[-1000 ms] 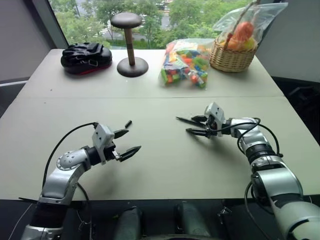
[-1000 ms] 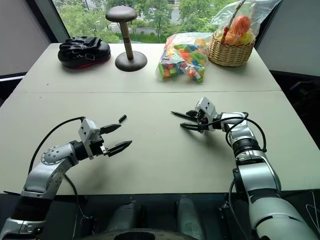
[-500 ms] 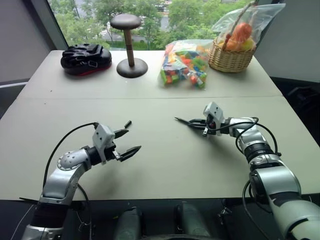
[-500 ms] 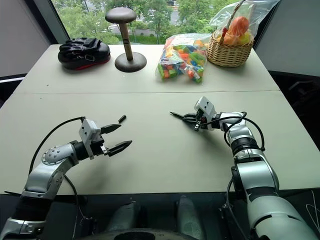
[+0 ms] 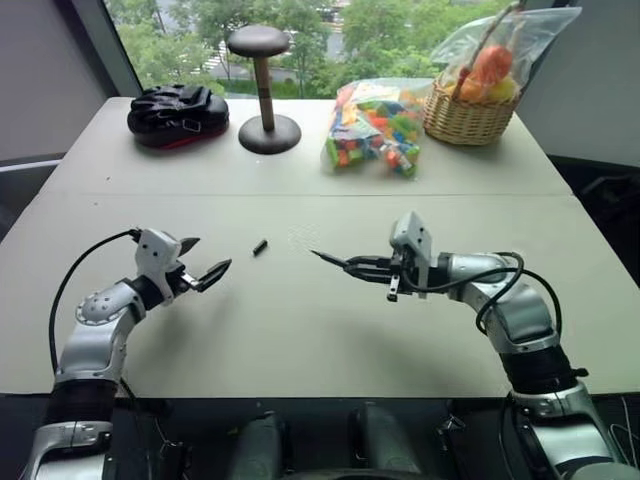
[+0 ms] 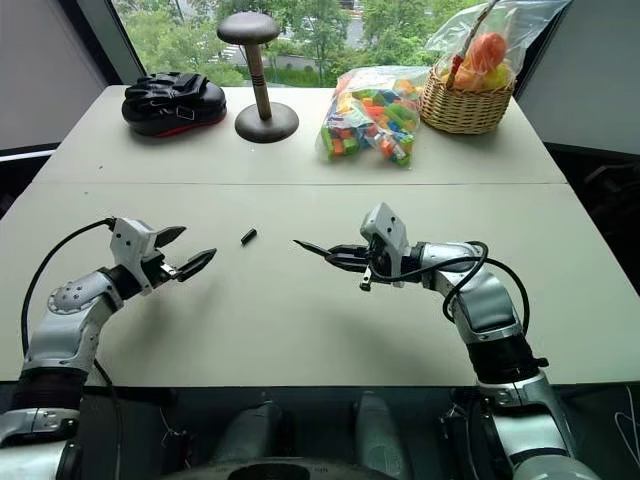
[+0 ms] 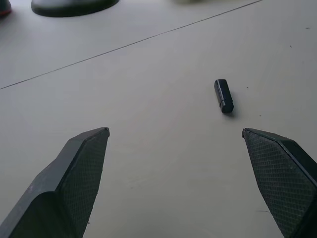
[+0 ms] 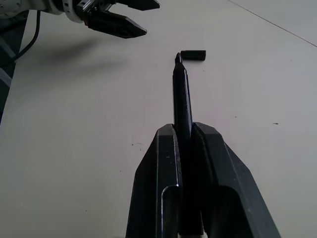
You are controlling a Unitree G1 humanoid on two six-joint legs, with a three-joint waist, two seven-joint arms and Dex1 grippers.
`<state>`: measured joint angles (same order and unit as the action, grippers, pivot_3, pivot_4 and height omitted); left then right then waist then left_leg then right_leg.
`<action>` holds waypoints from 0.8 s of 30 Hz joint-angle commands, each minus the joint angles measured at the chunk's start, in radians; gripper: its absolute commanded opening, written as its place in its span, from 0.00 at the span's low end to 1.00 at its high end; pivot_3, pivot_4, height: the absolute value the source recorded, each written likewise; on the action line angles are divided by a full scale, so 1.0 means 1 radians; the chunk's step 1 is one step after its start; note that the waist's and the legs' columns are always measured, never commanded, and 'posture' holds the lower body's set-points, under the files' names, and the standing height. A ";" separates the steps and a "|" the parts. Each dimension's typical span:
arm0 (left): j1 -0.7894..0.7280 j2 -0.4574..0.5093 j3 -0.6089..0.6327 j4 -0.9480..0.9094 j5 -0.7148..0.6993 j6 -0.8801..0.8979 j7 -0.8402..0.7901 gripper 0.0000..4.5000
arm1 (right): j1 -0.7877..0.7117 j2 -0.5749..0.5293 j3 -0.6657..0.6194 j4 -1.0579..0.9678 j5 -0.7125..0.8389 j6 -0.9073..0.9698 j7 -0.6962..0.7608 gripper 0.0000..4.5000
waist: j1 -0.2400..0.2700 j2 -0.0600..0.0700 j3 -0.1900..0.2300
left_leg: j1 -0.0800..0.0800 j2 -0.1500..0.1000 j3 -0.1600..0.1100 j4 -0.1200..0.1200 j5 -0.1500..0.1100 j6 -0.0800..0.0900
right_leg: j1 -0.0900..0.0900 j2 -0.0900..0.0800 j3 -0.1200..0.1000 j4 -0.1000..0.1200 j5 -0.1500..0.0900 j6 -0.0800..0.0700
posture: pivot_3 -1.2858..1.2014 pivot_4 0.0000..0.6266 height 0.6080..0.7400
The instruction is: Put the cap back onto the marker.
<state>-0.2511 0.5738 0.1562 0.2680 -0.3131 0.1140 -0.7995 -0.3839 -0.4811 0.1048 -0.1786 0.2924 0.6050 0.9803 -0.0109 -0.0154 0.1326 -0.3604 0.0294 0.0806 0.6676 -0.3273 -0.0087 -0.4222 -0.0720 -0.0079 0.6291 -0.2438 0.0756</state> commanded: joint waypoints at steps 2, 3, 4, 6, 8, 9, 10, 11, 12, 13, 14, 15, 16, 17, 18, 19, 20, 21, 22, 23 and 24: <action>-0.069 -0.031 -0.031 0.050 0.023 -0.038 -0.009 1.00 | 0.036 0.009 0.002 -0.099 0.014 0.023 -0.077 0.00 | 0.000 -0.001 0.000 | 0.000 0.000 0.000 0.000 0.000 0.000 | 0.000 0.000 0.000 0.000 0.000 0.000 | 0.52 0.24 1.00; -0.080 -0.044 -0.036 0.063 0.029 -0.034 0.002 1.00 | 0.046 0.012 0.005 -0.112 0.015 0.023 -0.090 0.00 | -0.001 -0.001 0.000 | 0.000 0.000 0.000 0.000 0.000 0.000 | 0.000 0.001 0.000 0.000 0.000 0.001 | 0.52 0.24 1.00; -0.089 -0.060 -0.043 0.072 0.036 -0.029 0.017 1.00 | 0.057 0.018 0.004 -0.124 0.021 0.020 -0.102 0.00 | -0.001 -0.001 0.000 | 0.000 0.000 0.000 0.000 0.000 0.000 | 0.000 0.002 0.000 0.000 0.000 0.001 | 0.52 0.24 1.00; -0.094 -0.087 -0.049 0.070 0.037 -0.029 0.024 1.00 | 0.075 0.026 0.005 -0.144 0.030 0.018 -0.122 0.00 | -0.003 -0.002 0.001 | -0.001 0.001 0.000 0.000 0.000 0.001 | 0.000 0.005 0.000 0.000 0.000 0.001 | 0.52 0.24 1.00; -0.086 -0.111 -0.063 0.051 0.044 -0.025 0.035 1.00 | 0.094 0.034 0.002 -0.160 0.033 0.019 -0.146 0.00 | -0.004 -0.002 0.001 | -0.001 0.002 0.000 0.000 0.000 0.001 | 0.000 0.007 0.000 -0.001 0.000 0.001 | 0.52 0.24 1.00; -0.083 -0.119 -0.069 0.046 0.048 -0.023 0.040 1.00 | 0.101 0.039 -0.001 -0.167 0.036 0.022 -0.157 0.00 | -0.003 -0.003 0.001 | -0.001 0.002 0.000 0.000 0.000 0.001 | 0.000 0.008 0.000 -0.001 0.000 0.001 | 0.52 0.24 1.00; -0.082 -0.130 -0.076 0.044 0.058 -0.025 0.051 1.00 | 0.107 0.044 -0.004 -0.173 0.041 0.023 -0.167 0.00 | -0.003 -0.003 0.001 | -0.001 0.002 0.000 0.000 0.000 0.001 | -0.001 0.008 0.000 -0.001 0.000 0.001 | 0.52 0.24 1.00; -0.083 -0.139 -0.082 0.047 0.067 -0.027 0.062 1.00 | 0.112 0.047 -0.005 -0.178 0.045 0.025 -0.177 0.00 | -0.003 -0.003 0.002 | -0.001 0.003 -0.001 0.000 0.000 0.001 | -0.001 0.009 0.000 -0.001 0.000 0.001 | 0.52 0.24 1.00; -0.087 -0.151 -0.090 0.051 0.078 -0.027 0.077 1.00 | 0.116 0.050 -0.003 -0.183 0.048 0.026 -0.186 0.00 | -0.002 -0.003 0.002 | -0.001 0.003 -0.001 0.000 0.000 0.001 | -0.001 0.009 0.000 -0.001 0.000 0.001 | 0.52 0.24 1.00; -0.092 -0.160 -0.098 0.057 0.091 -0.025 0.093 1.00 | 0.119 0.052 -0.001 -0.186 0.051 0.026 -0.194 0.00 | -0.002 -0.004 0.002 | -0.001 0.003 -0.001 0.000 0.000 0.001 | -0.001 0.009 0.000 0.000 0.000 0.001 | 0.52 0.24 1.00; -0.098 -0.167 -0.104 0.068 0.103 -0.027 0.108 1.00 | 0.121 0.054 0.003 -0.189 0.052 0.026 -0.201 0.00 | -0.002 -0.004 0.002 | -0.001 0.003 -0.001 0.000 0.000 0.001 | 0.000 0.009 0.000 0.000 0.000 0.001 | 0.52 0.24 1.00; -0.102 -0.177 -0.106 0.073 0.106 -0.016 0.121 1.00 | 0.122 0.056 0.008 -0.191 0.053 0.025 -0.207 0.00 | -0.001 -0.004 0.002 | 0.000 0.003 -0.001 0.000 0.000 0.001 | 0.000 0.009 0.000 0.000 0.000 0.001 | 0.52 0.24 1.00; -0.105 -0.187 -0.107 0.074 0.103 0.001 0.130 1.00 | 0.123 0.057 0.013 -0.193 0.052 0.025 -0.213 0.00 | 0.001 -0.004 0.002 | 0.000 0.002 -0.001 0.000 0.000 0.001 | 0.000 0.009 0.000 0.000 0.000 0.001 | 0.52 0.24 1.00; -0.108 -0.194 -0.111 0.077 0.108 0.005 0.138 1.00 | 0.124 0.058 0.016 -0.195 0.053 0.025 -0.217 0.00 | 0.002 -0.004 0.002 | 0.000 0.002 -0.001 0.000 0.000 0.001 | 0.001 0.008 0.000 0.000 0.000 0.001 | 0.52 0.24 1.00; -0.108 -0.198 -0.118 0.080 0.117 0.003 0.143 1.00 | 0.125 0.058 0.019 -0.197 0.053 0.025 -0.221 0.00 | 0.003 -0.004 0.002 | 0.000 0.002 -0.001 0.000 0.000 0.001 | 0.001 0.008 0.000 0.000 0.000 0.001 | 0.52 0.24 1.00; -0.109 -0.204 -0.122 0.082 0.123 0.003 0.150 1.00 | 0.125 0.058 0.021 -0.198 0.054 0.025 -0.224 0.00 | 0.003 -0.004 0.002 | 0.000 0.002 -0.001 0.000 0.000 0.001 | 0.001 0.008 0.000 0.000 0.000 0.001 | 0.52 0.24 1.00; -0.110 -0.208 -0.125 0.084 0.128 0.003 0.154 1.00 | 0.126 0.057 0.022 -0.199 0.055 0.024 -0.227 0.00 | 0.002 -0.004 0.002 | 0.000 0.002 -0.002 0.000 0.000 0.001 | 0.002 0.008 0.000 0.000 0.000 0.001 | 0.52 0.24 1.00; -0.111 -0.213 -0.127 0.085 0.129 0.006 0.157 1.00 | 0.127 0.055 0.022 -0.199 0.055 0.023 -0.228 0.00 | 0.002 -0.004 0.002 | 0.001 0.002 -0.002 0.000 0.000 0.001 | 0.002 0.008 0.000 0.000 0.000 0.001 | 0.52 0.24 1.00; -0.113 -0.218 -0.131 0.090 0.134 0.006 0.160 1.00 | 0.127 0.053 0.021 -0.198 0.056 0.022 -0.231 0.00 | 0.003 -0.004 0.002 | 0.001 0.002 -0.002 0.000 0.000 0.001 | 0.002 0.008 0.000 0.000 0.000 0.001 | 0.52 0.24 1.00; -0.115 -0.221 -0.133 0.094 0.138 0.006 0.161 1.00 | 0.128 0.051 0.020 -0.197 0.058 0.021 -0.232 0.00 | 0.003 -0.004 0.002 | 0.001 0.002 -0.002 0.000 0.000 0.001 | 0.002 0.008 0.000 0.000 0.000 0.001 | 0.52 0.24 1.00; -0.120 -0.226 -0.133 0.100 0.139 0.009 0.160 1.00 | 0.128 0.050 0.019 -0.196 0.058 0.020 -0.235 0.00 | 0.003 -0.004 0.002 | 0.001 0.002 -0.002 0.000 0.000 0.001 | 0.002 0.008 0.000 0.000 0.000 0.001 | 0.52 0.24 1.00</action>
<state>-0.3613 0.3648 0.0474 0.3509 -0.1845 0.1179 -0.6440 -0.2541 -0.4292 0.1323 -0.3315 0.3338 0.6346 0.7509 -0.0078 -0.0191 0.1342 -0.3590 0.0314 0.0788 0.6677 -0.3275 -0.0081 -0.4195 -0.0637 -0.0077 0.6286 -0.2435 0.0766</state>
